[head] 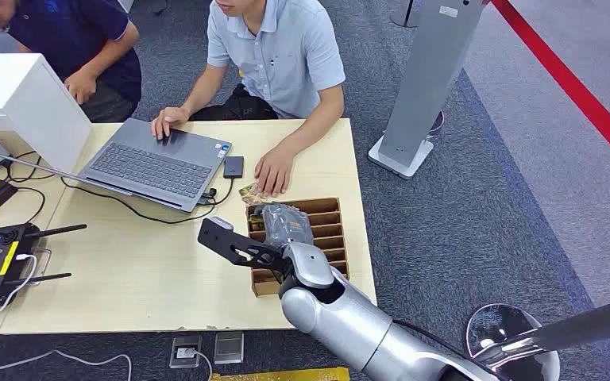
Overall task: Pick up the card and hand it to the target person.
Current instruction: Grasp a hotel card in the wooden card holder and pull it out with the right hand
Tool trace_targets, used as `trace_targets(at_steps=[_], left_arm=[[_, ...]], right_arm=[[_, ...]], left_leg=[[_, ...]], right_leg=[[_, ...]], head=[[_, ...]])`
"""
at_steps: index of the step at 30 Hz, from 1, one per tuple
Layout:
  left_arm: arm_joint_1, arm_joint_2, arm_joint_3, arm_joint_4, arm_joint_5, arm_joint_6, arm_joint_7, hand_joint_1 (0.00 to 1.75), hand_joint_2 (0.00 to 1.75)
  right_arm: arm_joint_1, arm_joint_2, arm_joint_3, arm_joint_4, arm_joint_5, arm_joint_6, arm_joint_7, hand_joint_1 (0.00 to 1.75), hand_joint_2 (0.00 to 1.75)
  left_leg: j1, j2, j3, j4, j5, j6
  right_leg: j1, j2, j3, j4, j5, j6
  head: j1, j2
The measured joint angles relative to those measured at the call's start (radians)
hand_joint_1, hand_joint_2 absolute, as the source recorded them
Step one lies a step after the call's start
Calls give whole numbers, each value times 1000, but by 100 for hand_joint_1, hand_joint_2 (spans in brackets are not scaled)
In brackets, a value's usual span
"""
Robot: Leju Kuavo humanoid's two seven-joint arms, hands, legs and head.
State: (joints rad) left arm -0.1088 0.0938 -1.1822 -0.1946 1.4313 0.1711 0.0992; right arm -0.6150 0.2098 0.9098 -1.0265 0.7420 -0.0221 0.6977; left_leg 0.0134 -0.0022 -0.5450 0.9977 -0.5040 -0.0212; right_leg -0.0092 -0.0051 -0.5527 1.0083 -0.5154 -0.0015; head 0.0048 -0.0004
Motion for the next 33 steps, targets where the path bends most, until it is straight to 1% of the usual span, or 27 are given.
trace_targets(at_steps=[2,9,17,24,30,33], left_arm=[[0,0,0,0,0,0,0,0,0],[0,0,0,0,0,-1,0,0,0],[0,0,-1,0,0,-2,0,0,0],[0,0,-1,0,0,-2,2,0,0],[0,0,-1,0,1,-2,2,0,0],[0,0,-1,0,1,-2,2,0,0]], right_arm=[[0,0,0,0,0,0,0,66,175],[-1,0,0,4,0,-3,0,52,175],[0,0,1,12,-2,-3,0,51,175],[0,0,1,16,-2,-4,0,58,175],[0,0,1,16,-10,-2,0,75,175],[-1,0,1,16,-10,-2,0,74,175]], left_leg=[[0,0,0,0,0,0],[0,0,0,0,0,0],[0,0,0,0,0,0],[0,0,0,0,0,0],[0,0,0,0,0,0],[0,0,0,0,0,0]], right_leg=[[0,0,0,0,0,0],[0,0,0,0,0,0],[0,0,0,0,0,0],[0,0,0,0,0,0],[0,0,0,0,0,0],[0,0,0,0,0,0]], head=[[0,0],[0,0],[0,0],[0,0],[0,0],[0,0]])
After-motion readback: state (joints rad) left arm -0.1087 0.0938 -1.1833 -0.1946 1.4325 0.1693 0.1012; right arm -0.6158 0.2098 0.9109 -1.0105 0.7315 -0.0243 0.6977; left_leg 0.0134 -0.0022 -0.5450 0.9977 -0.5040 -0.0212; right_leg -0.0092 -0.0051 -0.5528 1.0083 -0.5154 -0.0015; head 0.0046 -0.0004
